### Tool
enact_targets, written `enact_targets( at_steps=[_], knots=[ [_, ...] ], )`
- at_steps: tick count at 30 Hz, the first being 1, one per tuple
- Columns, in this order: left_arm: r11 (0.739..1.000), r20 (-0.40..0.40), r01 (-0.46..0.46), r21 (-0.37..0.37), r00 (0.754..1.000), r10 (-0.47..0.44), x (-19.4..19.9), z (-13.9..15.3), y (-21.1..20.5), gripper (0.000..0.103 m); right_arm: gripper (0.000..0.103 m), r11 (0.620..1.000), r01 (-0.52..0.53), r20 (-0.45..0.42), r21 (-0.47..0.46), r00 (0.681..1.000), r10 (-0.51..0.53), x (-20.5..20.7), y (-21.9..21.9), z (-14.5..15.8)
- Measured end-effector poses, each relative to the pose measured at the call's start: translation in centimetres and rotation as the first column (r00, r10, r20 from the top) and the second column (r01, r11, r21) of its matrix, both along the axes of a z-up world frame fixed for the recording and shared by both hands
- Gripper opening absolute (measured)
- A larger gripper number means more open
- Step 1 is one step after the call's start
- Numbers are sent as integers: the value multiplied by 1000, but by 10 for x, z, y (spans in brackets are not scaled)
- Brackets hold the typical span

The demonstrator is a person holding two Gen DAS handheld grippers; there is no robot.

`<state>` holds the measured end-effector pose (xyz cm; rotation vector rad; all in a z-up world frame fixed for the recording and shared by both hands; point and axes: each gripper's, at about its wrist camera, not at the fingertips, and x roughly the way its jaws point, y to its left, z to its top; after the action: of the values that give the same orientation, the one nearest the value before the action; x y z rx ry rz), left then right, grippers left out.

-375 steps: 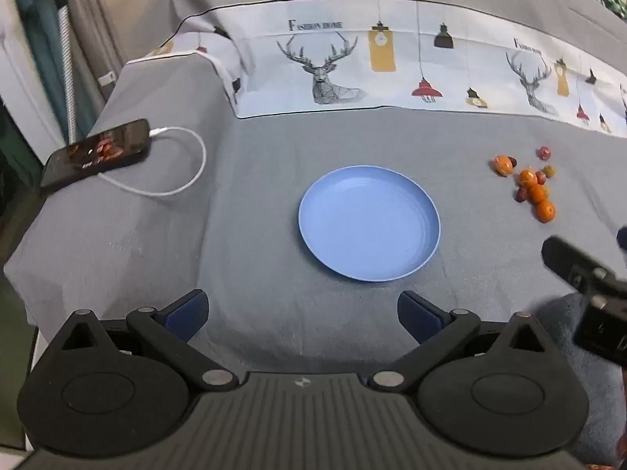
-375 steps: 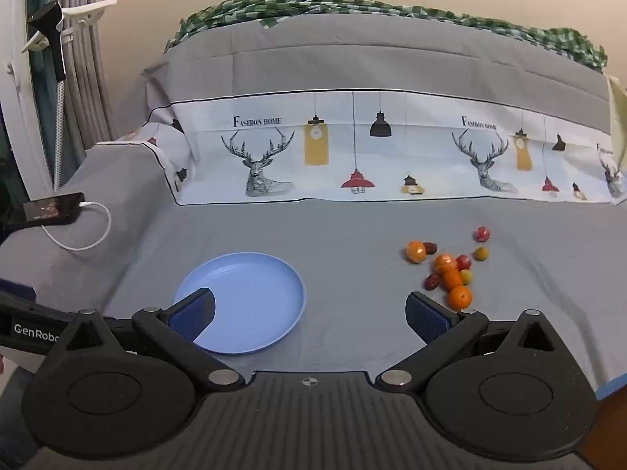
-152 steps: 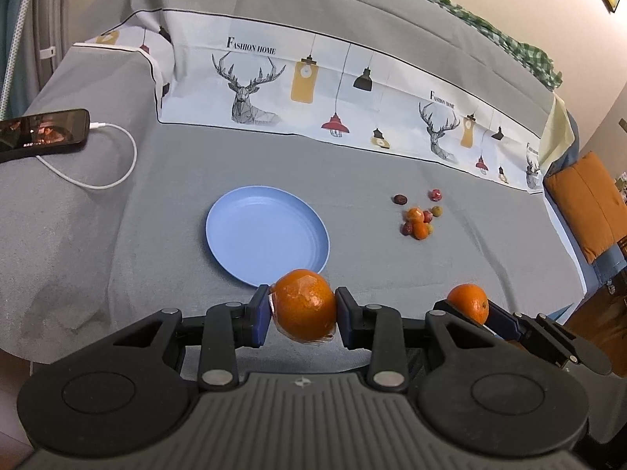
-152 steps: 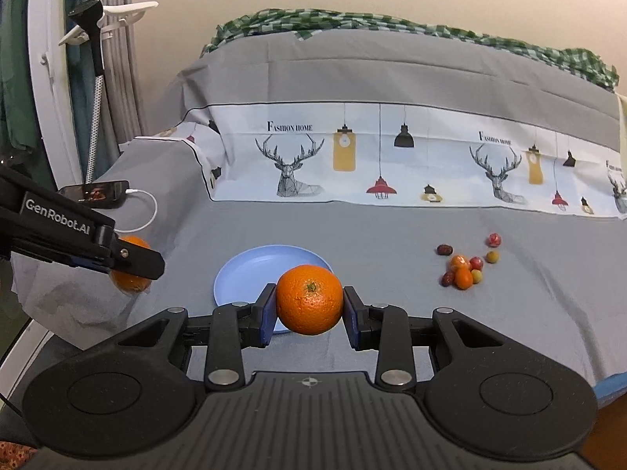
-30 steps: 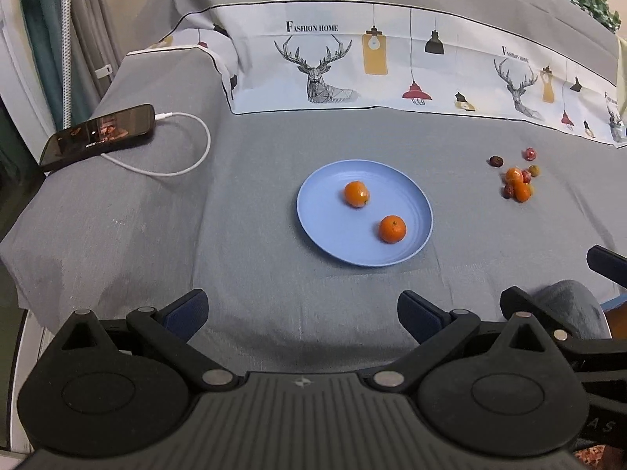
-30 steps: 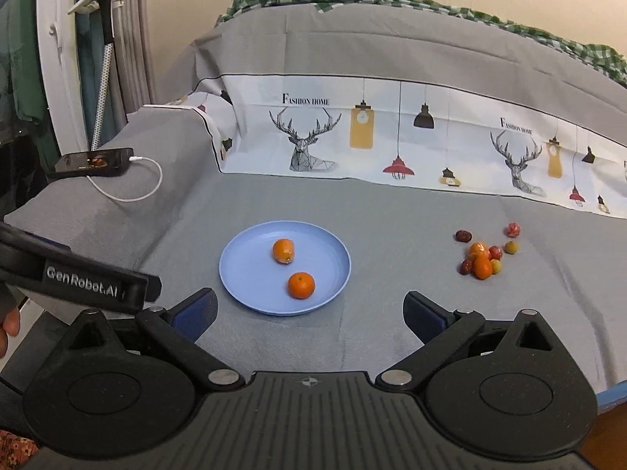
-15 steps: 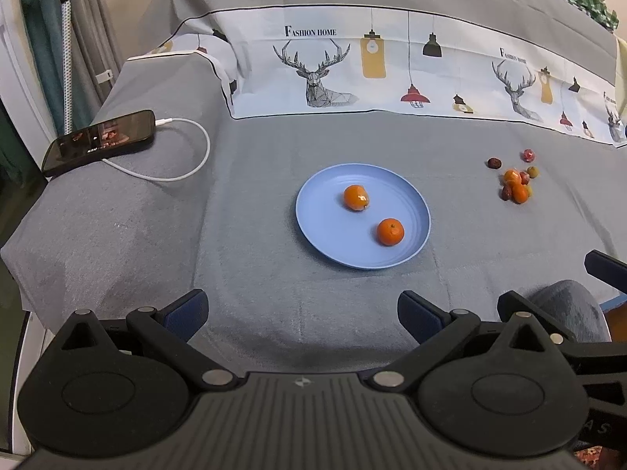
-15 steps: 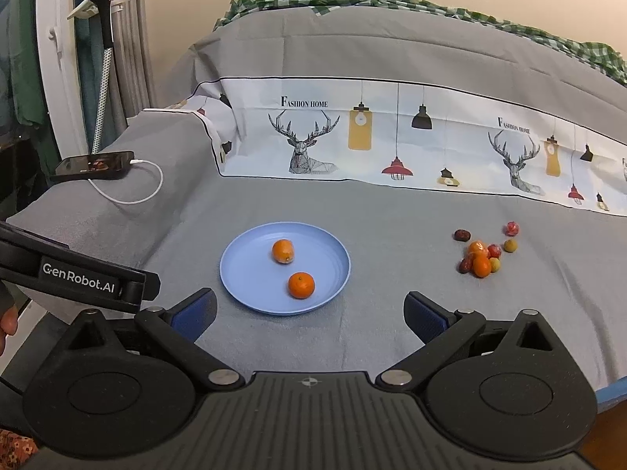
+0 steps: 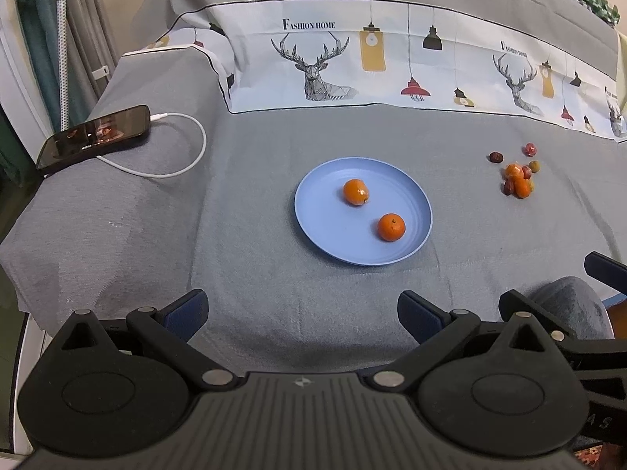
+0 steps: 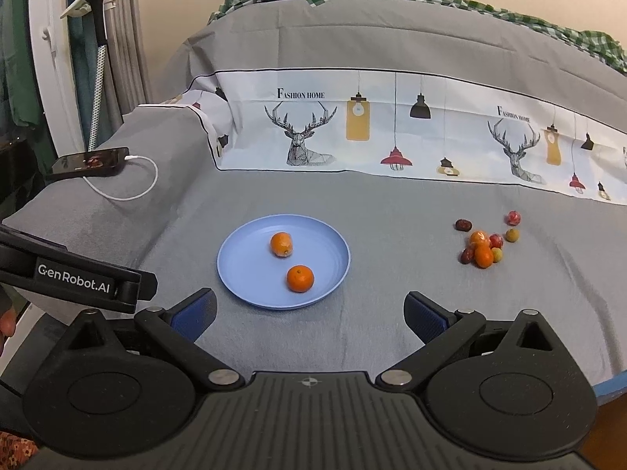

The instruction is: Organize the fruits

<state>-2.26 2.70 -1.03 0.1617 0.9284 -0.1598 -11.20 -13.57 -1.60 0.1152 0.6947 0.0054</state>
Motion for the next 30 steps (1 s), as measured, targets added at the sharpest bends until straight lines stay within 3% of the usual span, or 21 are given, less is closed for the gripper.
enact_targets(
  at_steps=[14,23,30],
  knots=[
    [999,-15,43,21,999,-43,22,-3,-32,103,101,991,116,1,62,993,-117,6,-42,-4],
    [988,4,153,18,988,-153,47,-6,-104,103,101,964,262,5,54,965,-262,8,-109,-10],
    [962,6,274,22,962,-274,78,-34,-179,103,101,930,367,-2,14,930,-367,12,-174,-22]
  ],
)
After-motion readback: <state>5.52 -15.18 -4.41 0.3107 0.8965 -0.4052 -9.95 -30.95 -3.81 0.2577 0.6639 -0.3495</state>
